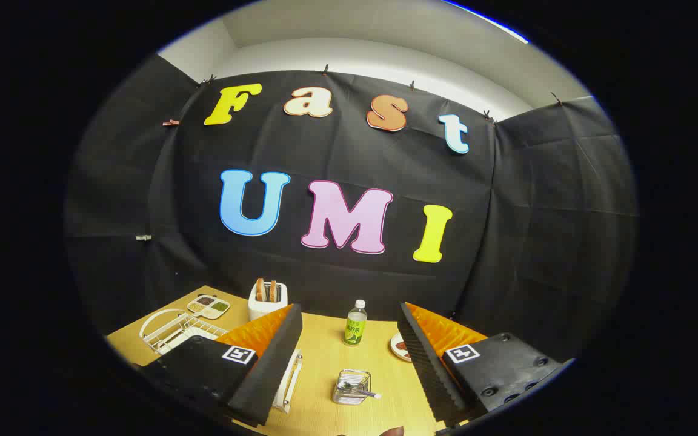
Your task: Take the plate from the dish rack, then take the spoon from the basket and place it into the plate.
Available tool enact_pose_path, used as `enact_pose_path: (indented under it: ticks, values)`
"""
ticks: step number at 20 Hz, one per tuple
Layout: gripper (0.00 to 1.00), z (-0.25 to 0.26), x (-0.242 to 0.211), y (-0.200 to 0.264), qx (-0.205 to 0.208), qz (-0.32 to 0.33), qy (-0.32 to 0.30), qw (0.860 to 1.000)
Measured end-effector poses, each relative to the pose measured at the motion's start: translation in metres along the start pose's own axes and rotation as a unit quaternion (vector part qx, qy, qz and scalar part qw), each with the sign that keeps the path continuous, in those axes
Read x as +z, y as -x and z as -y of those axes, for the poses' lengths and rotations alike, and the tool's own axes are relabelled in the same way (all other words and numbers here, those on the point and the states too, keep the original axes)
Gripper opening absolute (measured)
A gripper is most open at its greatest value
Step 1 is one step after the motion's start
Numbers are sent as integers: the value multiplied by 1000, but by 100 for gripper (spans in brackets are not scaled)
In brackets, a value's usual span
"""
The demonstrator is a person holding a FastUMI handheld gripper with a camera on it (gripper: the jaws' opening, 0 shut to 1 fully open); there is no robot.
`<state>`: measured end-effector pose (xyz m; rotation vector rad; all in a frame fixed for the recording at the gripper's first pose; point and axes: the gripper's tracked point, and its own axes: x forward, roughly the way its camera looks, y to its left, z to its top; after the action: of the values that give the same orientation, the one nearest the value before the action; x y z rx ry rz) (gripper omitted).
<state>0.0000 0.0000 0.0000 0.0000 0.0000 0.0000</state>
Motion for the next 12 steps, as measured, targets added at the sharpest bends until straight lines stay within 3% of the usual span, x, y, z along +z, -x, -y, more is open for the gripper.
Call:
enact_pose_path:
  ticks: [12]
  values:
    - [97,-8,-6,4,0,-10,-7,1000]
